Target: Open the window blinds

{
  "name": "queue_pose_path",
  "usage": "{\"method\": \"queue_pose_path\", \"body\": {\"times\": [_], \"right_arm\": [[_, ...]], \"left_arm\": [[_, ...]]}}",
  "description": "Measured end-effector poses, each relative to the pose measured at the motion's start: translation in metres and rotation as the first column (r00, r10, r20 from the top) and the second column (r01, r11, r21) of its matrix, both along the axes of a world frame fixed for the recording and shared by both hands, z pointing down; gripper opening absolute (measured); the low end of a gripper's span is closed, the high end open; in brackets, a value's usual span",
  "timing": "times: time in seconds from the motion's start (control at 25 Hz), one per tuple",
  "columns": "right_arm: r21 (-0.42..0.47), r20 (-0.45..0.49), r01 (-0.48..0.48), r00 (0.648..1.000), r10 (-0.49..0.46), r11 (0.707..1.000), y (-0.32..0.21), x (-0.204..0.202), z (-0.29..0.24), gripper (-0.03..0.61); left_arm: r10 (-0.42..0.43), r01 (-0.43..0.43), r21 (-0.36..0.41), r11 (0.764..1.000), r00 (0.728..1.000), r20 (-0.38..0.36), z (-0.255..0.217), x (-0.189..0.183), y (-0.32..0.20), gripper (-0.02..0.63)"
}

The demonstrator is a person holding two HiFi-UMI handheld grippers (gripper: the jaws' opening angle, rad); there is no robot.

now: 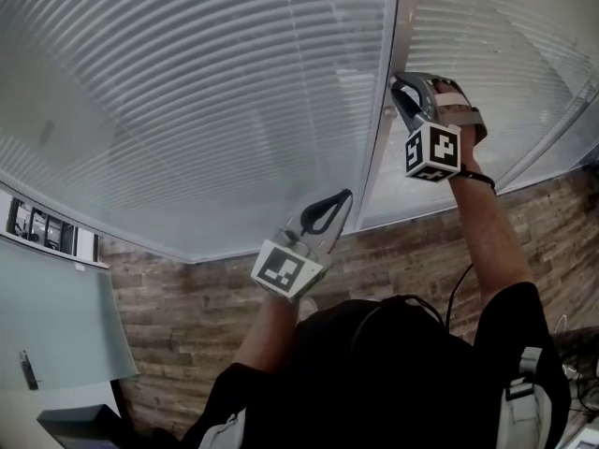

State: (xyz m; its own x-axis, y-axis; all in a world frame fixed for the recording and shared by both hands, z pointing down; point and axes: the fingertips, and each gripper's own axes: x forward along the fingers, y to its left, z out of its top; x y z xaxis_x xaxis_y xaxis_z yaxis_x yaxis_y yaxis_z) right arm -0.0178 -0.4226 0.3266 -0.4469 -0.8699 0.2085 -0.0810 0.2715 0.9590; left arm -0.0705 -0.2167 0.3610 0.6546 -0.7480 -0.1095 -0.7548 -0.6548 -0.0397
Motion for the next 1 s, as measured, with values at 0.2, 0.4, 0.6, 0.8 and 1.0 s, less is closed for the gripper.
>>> {"method": "queue_pose_path", "body": {"times": [0.2, 0.4, 0.6, 0.8, 1.0], "right_arm": [[0.018, -0.013, -0.004, 1.0, 0.004, 1.0, 0.0002, 0.0008, 0.001, 0.124], [-0.002, 0.043, -0.006, 0.999, 0.006, 1.0, 0.0012, -0.0003, -0.0027, 0.129], [-0.035, 0.115, -0.016, 0.993, 0.02, 0.999, 0.0015, 0.0002, -0.0055, 0.129], [-0.074, 0.161, -0.011, 0.987, 0.023, 0.997, 0.0014, 0.0013, -0.0042, 0.129], [-0.116, 0.23, -0.01, 0.973, 0.036, 0.993, 0.0005, 0.002, -0.0058, 0.129]], "left_arm": [[-0.004, 0.004, 0.007, 1.0, 1.0, 0.0, -0.0006, 0.0012, 0.0026, 0.005], [-0.011, 0.011, 0.004, 1.0, 1.0, -0.001, -0.0009, -0.0006, 0.0045, 0.005], [-0.017, 0.017, 0.004, 1.0, 1.0, 0.003, -0.0011, -0.0023, 0.0055, 0.005], [-0.024, 0.024, 0.006, 1.0, 1.0, 0.006, -0.0025, -0.0043, 0.0064, 0.005], [-0.028, 0.028, 0.005, 1.0, 1.0, 0.011, -0.0023, -0.0052, 0.0065, 0.004]]}}
